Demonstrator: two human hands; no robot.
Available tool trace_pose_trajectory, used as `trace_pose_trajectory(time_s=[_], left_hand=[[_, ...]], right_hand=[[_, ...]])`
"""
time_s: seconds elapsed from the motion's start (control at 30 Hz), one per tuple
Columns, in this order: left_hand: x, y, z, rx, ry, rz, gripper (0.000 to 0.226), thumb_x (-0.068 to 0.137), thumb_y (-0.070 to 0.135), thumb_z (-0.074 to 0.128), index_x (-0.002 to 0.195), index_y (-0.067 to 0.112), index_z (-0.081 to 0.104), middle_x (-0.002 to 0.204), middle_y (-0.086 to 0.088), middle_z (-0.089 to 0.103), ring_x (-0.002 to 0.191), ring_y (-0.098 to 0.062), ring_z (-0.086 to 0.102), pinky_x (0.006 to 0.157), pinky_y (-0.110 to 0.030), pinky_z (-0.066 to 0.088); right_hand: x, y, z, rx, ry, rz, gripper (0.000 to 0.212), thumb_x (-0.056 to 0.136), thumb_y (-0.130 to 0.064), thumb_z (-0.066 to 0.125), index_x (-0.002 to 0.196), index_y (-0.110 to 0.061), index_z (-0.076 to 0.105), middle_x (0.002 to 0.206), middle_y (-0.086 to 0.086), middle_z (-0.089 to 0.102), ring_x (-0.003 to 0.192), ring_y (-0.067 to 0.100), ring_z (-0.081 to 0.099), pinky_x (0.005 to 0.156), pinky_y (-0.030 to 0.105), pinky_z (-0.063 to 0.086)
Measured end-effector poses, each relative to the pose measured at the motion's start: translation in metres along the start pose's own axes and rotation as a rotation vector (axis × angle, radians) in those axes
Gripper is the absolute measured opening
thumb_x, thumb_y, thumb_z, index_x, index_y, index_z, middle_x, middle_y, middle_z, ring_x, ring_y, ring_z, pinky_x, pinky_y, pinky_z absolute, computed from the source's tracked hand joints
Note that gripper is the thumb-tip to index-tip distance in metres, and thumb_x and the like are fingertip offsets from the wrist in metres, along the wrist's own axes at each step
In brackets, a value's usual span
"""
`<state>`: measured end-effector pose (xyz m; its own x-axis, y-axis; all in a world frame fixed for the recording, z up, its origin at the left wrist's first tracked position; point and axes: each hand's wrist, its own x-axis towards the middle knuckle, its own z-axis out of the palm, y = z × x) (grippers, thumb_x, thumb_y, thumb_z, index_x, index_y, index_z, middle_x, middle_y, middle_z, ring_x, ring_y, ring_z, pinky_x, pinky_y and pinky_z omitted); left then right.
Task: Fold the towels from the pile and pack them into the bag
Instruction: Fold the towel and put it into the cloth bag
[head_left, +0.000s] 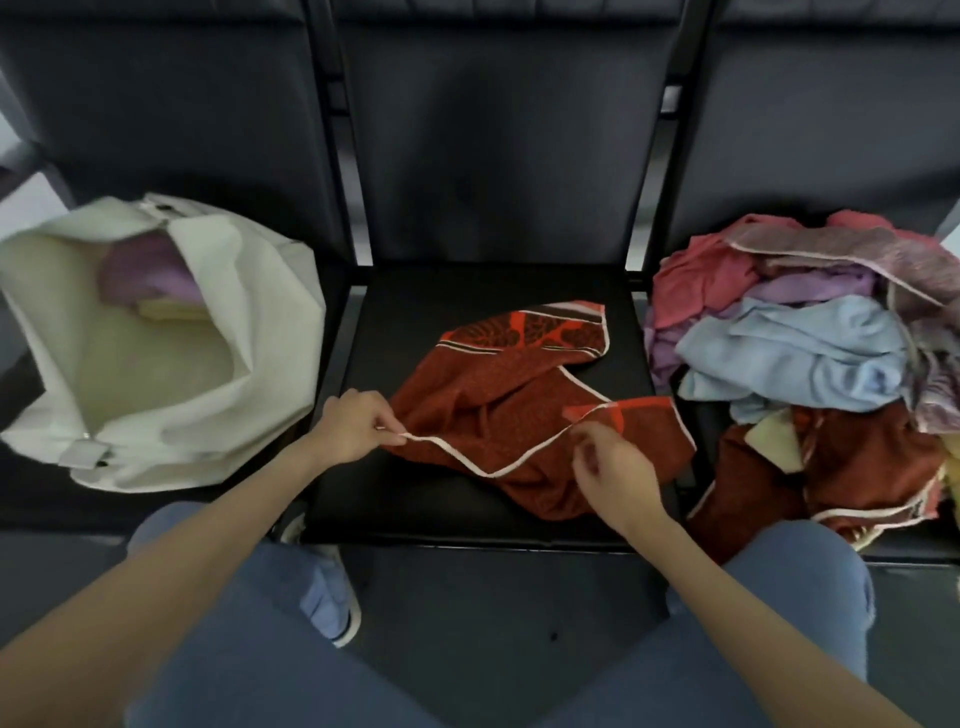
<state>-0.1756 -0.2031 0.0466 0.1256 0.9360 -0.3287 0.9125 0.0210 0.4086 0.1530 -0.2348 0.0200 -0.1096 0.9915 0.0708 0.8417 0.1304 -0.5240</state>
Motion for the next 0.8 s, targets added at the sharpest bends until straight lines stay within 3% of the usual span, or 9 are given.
trace_pose_trajectory(time_s=[0.07,0.17,0.23,0.3,0.37,0.47,0.53,0.63,0.8], left_hand=[[-0.002,-0.010,0.006,-0.038,0.001,0.058,0.013,0.077,0.021,0.079,0.090,0.021,0.079,0.084,0.012,0.056,0.087,-0.010,0.057,0.088,-0.028,0.043],[-0.006,-0.022,0.017,-0.123,-0.041,0.044,0.012,0.079,0.014,0.077,0.090,0.016,0.079,0.087,0.008,0.058,0.088,-0.013,0.061,0.084,-0.020,0.043],[-0.008,-0.028,0.022,-0.121,-0.072,0.036,0.011,0.083,0.014,0.074,0.093,0.017,0.078,0.091,0.008,0.062,0.090,-0.012,0.063,0.087,-0.023,0.046],[-0.010,-0.030,0.022,-0.128,-0.117,0.026,0.012,0.086,0.019,0.072,0.097,0.019,0.077,0.090,0.014,0.064,0.088,-0.006,0.063,0.088,-0.022,0.048],[-0.011,-0.030,0.022,-0.194,-0.116,-0.007,0.016,0.084,0.025,0.073,0.100,0.023,0.076,0.088,0.019,0.066,0.084,-0.001,0.064,0.086,-0.020,0.049],[0.002,-0.030,0.026,-0.303,0.182,-0.154,0.023,0.083,0.023,0.072,0.106,0.018,0.073,0.098,0.008,0.071,0.091,-0.009,0.066,0.089,-0.024,0.048],[0.020,-0.025,0.027,-0.384,0.322,-0.260,0.029,0.088,0.019,0.067,0.115,0.009,0.068,0.109,-0.004,0.070,0.101,-0.018,0.065,0.091,-0.027,0.045],[0.053,-0.009,0.023,-0.544,0.267,-0.361,0.043,0.090,0.024,0.065,0.128,0.007,0.058,0.117,-0.010,0.066,0.110,-0.023,0.061,0.092,-0.027,0.043],[0.101,0.023,0.021,-0.608,0.168,-0.368,0.057,0.089,0.028,0.067,0.138,0.009,0.046,0.131,-0.012,0.058,0.118,-0.026,0.056,0.102,-0.037,0.045]], right_hand=[[0.011,0.001,0.002,0.015,0.091,0.116,0.034,0.091,-0.015,0.057,0.124,-0.012,0.054,0.109,0.011,0.058,0.098,0.031,0.059,0.074,0.035,0.045],[0.034,0.009,0.010,-0.005,-0.044,0.289,0.057,0.095,-0.023,0.056,0.142,-0.001,0.033,0.133,0.024,0.041,0.124,0.042,0.041,0.100,0.046,0.036],[0.045,0.018,0.016,0.073,-0.130,0.407,0.050,0.093,-0.025,0.059,0.131,0.003,0.044,0.126,0.026,0.050,0.120,0.044,0.046,0.100,0.047,0.037],[0.048,0.022,0.020,0.124,-0.099,0.469,0.033,0.088,-0.024,0.066,0.109,0.000,0.059,0.111,0.022,0.062,0.109,0.041,0.056,0.094,0.048,0.044],[0.047,0.021,0.021,0.132,-0.030,0.485,0.021,0.084,-0.025,0.070,0.089,-0.006,0.062,0.099,0.015,0.067,0.100,0.037,0.061,0.089,0.049,0.047],[0.042,0.011,0.014,0.210,0.057,0.414,0.011,0.081,-0.019,0.074,0.076,-0.015,0.064,0.084,0.003,0.068,0.089,0.026,0.064,0.086,0.040,0.048],[0.039,0.001,0.008,0.282,0.094,0.314,0.008,0.080,-0.015,0.074,0.077,-0.016,0.066,0.080,-0.003,0.067,0.082,0.016,0.063,0.076,0.023,0.044],[0.036,-0.012,-0.003,0.314,0.078,0.131,0.016,0.080,-0.012,0.073,0.075,-0.022,0.063,0.073,-0.011,0.062,0.071,0.002,0.057,0.065,0.008,0.039],[0.031,-0.007,-0.009,0.238,0.007,-0.043,0.016,0.080,-0.018,0.075,0.076,-0.028,0.063,0.065,-0.008,0.053,0.063,0.009,0.051,0.061,0.018,0.041]])
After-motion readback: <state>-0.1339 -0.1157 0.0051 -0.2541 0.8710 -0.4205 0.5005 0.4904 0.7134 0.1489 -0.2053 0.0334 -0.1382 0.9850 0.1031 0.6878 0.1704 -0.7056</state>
